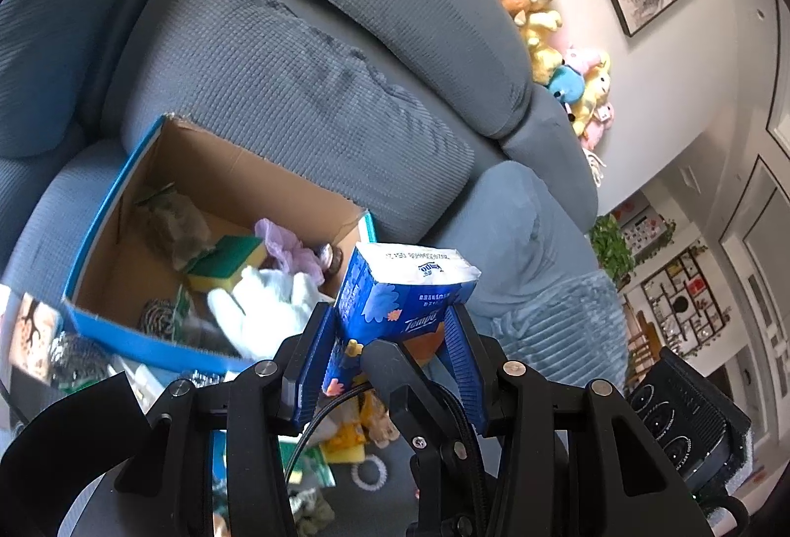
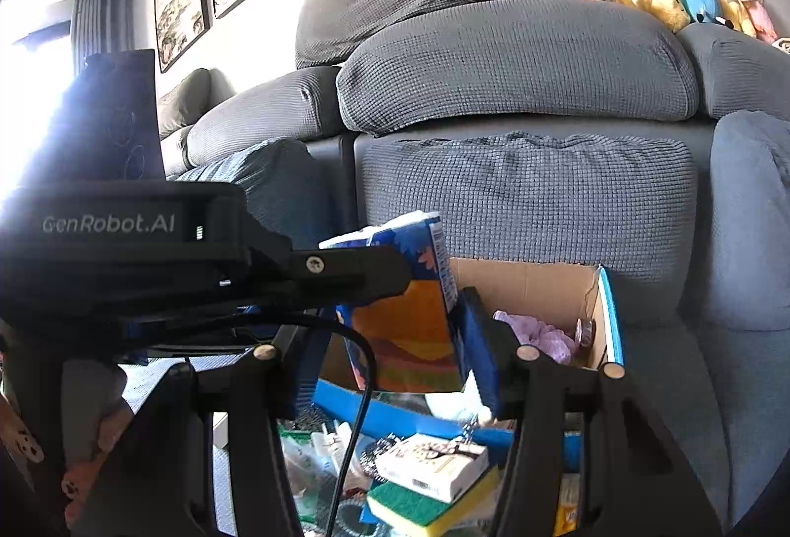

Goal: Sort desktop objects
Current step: 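Carry the Tempo tissue pack with both grippers over the blue box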

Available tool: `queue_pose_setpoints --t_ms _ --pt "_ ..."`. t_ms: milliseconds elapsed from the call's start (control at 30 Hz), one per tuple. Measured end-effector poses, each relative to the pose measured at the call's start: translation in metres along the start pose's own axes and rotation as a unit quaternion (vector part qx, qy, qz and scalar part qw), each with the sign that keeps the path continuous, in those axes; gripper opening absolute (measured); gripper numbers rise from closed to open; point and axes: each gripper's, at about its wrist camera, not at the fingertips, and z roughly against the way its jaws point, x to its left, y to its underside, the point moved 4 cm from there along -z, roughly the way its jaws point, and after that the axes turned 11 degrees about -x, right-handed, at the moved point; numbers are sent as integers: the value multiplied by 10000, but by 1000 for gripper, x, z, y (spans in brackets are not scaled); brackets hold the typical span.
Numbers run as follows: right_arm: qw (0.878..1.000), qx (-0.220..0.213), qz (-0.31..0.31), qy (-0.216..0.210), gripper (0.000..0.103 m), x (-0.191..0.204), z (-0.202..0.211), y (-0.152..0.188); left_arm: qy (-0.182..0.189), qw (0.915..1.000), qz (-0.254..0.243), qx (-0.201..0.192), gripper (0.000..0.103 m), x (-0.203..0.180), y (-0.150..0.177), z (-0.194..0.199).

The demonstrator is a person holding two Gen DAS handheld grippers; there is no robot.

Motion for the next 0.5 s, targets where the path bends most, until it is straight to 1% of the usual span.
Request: queue_pose_setpoints --t_ms 100,267,367,500 --pt "9999 -27 -55 -84 53 -6 -12 1 -11 10000 -35 -81 46 6 -5 -10" --pt "10000 -78 0 -50 53 -15 -34 8 -3 9999 -69 -117 46 18 -12 -30" --pt "10000 -36 -54 -66 53 -22 -46 14 -25 10000 -41 -82 46 27 -12 -42" --pt "9998 -4 -154 -96 52 -32 -58 20 50 10000 39 -1 46 41 -13 -58"
